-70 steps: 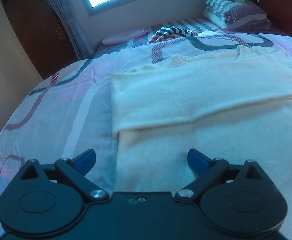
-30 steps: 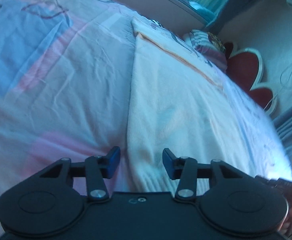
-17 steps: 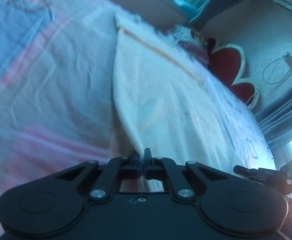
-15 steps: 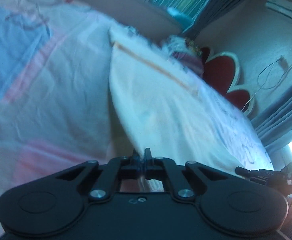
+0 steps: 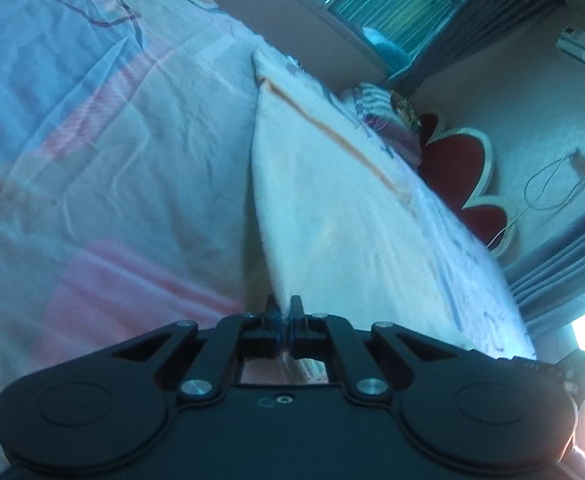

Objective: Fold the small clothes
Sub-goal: 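Grasp the sweater edge with the right gripper while the left gripper grasps the other edge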

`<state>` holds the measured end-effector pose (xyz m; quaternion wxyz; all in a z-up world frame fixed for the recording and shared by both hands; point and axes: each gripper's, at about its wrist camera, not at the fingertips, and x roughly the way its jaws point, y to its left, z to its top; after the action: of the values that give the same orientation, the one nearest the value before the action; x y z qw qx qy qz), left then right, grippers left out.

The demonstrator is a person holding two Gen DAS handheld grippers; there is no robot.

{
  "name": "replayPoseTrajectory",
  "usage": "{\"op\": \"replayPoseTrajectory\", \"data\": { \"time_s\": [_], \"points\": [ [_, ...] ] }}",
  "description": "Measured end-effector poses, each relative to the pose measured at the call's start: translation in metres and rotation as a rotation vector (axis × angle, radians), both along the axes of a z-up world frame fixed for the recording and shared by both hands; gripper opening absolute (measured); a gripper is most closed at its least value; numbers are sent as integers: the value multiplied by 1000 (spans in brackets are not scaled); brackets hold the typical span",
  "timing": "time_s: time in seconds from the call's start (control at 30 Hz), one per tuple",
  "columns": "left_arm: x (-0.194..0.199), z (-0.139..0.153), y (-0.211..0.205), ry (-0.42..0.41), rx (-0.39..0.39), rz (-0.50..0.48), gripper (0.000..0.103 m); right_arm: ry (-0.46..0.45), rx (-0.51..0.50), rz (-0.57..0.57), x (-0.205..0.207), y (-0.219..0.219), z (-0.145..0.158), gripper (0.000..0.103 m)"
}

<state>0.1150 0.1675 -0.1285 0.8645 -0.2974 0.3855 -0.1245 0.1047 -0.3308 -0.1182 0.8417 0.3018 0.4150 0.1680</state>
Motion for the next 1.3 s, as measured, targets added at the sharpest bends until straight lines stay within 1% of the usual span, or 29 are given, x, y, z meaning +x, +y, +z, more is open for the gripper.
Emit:
{"op": "replayPoseTrajectory", "data": {
  "time_s": [0.13,0.27,0.33,0.4,0.47,0.6,0.67,0.77,0.87,0.93,1.03,1.1,1.13,1.17,1.2,1.23,1.27,1.3],
  "points": [
    [10,16,1,-42,-40,18,2,-48,19,-8,9,-1,19,2],
    [39,37,0,-93,-60,40,2,-132,19,-20,41,0,49,2],
    [63,47,1,-116,-73,57,2,-163,30,-33,66,-1,65,2],
    [91,57,1,-137,-84,73,2,-190,12,-44,94,0,81,2],
    [122,67,1,-157,-73,88,2,-223,-3,-38,124,2,96,2],
    [192,77,-2,-170,-63,92,2,-237,-33,-52,192,6,108,2],
    [226,81,-3,-173,-50,90,2,-224,-16,-67,225,4,105,2],
    [277,77,-6,-149,-20,79,2,-195,6,-76,275,1,92,2],
    [320,62,-9,-100,14,67,2,-146,29,-82,321,-2,66,2],
    [345,47,-7,-63,34,62,2,-110,48,-82,344,-4,49,2],
    [373,30,-5,-34,28,54,2,-55,68,-88,377,-8,21,2],
    [390,20,-4,-25,23,39,3,-46,92,-89,394,-11,5,3],
    [395,16,-4,-46,13,32,6,-47,99,-91,401,-12,0,3],
    [399,13,-3,-74,-6,35,24,-48,97,-101,406,-13,-5,3],
    [402,11,0,-93,-31,41,34,-49,92,-116,410,-15,-8,5],
    [404,10,2,-121,-56,57,47,-62,91,-133,410,-19,-9,13],
    [404,11,4,-147,-64,68,55,-86,91,-150,411,-22,-8,29],
    [404,12,5,-163,-58,67,57,-106,82,-165,409,-26,-7,35]
  ]
}}
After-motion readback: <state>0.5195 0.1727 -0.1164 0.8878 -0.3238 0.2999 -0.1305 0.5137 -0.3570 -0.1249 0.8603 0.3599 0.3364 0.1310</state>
